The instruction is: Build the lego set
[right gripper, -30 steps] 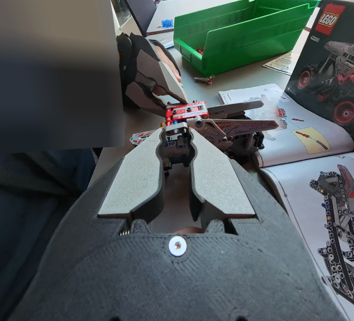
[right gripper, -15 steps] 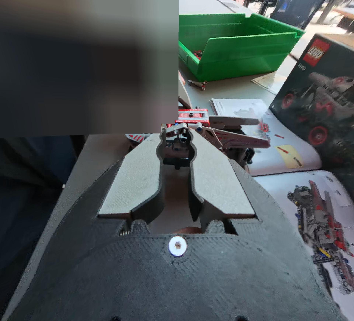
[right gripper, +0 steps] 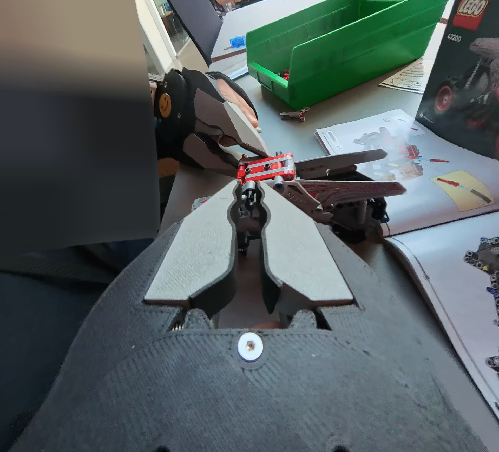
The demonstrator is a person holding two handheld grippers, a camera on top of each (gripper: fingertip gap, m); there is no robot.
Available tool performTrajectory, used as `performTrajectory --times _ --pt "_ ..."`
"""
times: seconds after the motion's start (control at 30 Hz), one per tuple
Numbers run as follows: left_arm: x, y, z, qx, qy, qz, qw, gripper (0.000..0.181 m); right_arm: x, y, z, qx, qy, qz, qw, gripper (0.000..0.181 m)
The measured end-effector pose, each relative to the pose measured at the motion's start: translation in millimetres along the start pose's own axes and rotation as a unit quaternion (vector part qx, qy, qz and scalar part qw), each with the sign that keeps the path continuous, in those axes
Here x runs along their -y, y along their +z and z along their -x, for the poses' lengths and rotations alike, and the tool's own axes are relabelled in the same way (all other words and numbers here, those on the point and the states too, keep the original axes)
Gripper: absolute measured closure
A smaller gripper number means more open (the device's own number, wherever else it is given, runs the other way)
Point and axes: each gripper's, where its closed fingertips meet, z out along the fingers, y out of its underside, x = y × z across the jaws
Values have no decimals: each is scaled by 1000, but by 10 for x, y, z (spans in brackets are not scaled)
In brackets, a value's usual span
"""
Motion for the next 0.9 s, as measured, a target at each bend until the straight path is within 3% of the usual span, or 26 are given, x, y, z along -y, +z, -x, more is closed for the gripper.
performTrajectory --times 0.3,0.53,0.63,0.7,0.9 --pt "10 -11 -13 3 4 -1 1000 163 -33 -152 63 -75 -168 45 982 152" --pt "58 -3 -21 21 94 14 995 160 -78 -68 65 -168 -332 90 924 149" --pt "89 13 -4 34 121 14 992 157 -107 -26 34 -187 -362 103 907 149" --pt "97 17 1 40 152 16 987 165 -105 -17 24 -191 -371 103 903 150" --pt "67 53 13 42 194 32 980 171 -102 -14 1 -176 -357 107 911 151"
